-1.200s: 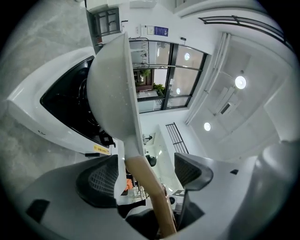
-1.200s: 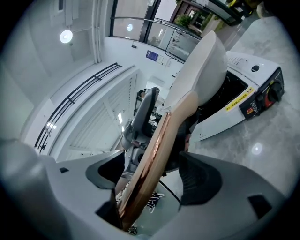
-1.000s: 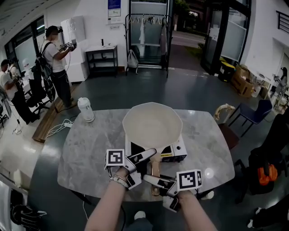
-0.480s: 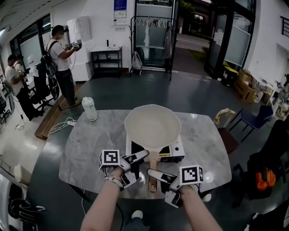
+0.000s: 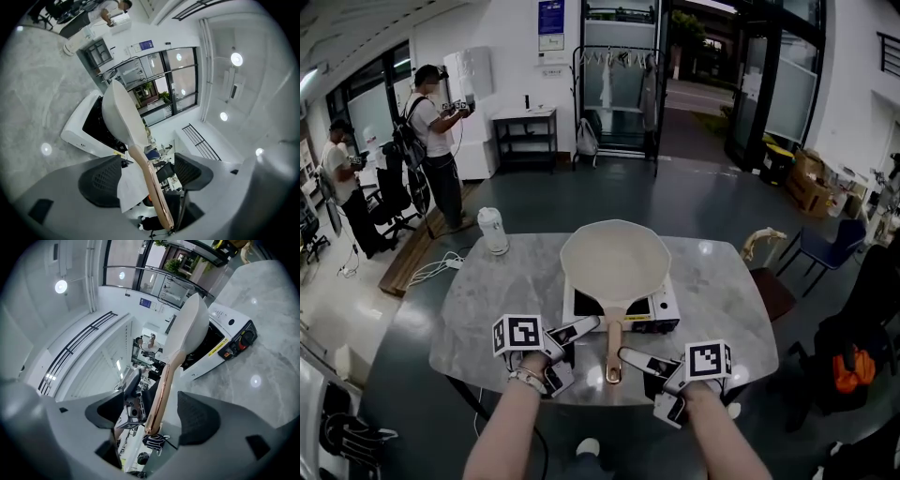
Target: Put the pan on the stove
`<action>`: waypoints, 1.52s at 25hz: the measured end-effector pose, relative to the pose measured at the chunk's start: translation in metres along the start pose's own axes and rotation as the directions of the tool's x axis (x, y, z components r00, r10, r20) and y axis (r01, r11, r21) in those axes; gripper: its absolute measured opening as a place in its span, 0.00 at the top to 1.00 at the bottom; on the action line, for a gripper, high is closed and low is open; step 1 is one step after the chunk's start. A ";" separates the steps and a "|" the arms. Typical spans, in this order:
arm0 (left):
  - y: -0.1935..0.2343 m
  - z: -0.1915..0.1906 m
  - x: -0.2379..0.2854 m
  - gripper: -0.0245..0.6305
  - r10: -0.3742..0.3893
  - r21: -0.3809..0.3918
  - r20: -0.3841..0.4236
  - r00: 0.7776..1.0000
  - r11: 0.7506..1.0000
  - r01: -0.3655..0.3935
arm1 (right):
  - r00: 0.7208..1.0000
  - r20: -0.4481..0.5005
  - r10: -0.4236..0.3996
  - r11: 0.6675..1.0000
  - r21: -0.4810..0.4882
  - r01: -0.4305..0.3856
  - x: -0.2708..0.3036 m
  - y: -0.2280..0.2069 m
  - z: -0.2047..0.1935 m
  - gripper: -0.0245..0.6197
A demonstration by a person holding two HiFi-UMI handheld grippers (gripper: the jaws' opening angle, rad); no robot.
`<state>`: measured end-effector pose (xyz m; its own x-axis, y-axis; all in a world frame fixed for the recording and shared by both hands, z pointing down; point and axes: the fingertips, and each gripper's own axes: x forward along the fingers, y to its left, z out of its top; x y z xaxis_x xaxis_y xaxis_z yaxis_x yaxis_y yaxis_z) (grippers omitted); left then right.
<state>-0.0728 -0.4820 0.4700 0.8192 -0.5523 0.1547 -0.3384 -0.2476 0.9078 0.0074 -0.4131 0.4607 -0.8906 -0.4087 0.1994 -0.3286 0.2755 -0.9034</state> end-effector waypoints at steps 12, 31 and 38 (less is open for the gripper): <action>-0.029 -0.002 -0.060 0.88 0.166 0.276 0.200 0.966 0.936 -0.218 | 0.991 0.127 0.030 0.988 -0.156 -0.010 -0.050 0.042 0.001 0.65; -0.085 -0.067 -0.119 0.95 0.184 0.515 0.309 0.933 0.792 -0.327 | 0.947 0.316 -0.053 0.888 -0.418 0.189 -0.109 0.084 -0.033 0.92; -0.103 -0.080 -0.133 0.95 0.217 0.608 0.383 0.898 0.673 -0.422 | 0.900 0.433 -0.044 0.800 -0.524 0.291 -0.132 0.099 -0.040 0.92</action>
<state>-0.1096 -0.3190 0.3872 0.4849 -0.8545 0.1864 -0.8545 -0.4176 0.3089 0.0799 -0.2975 0.3603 -0.6511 -0.7570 0.0546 -0.6871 0.5574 -0.4660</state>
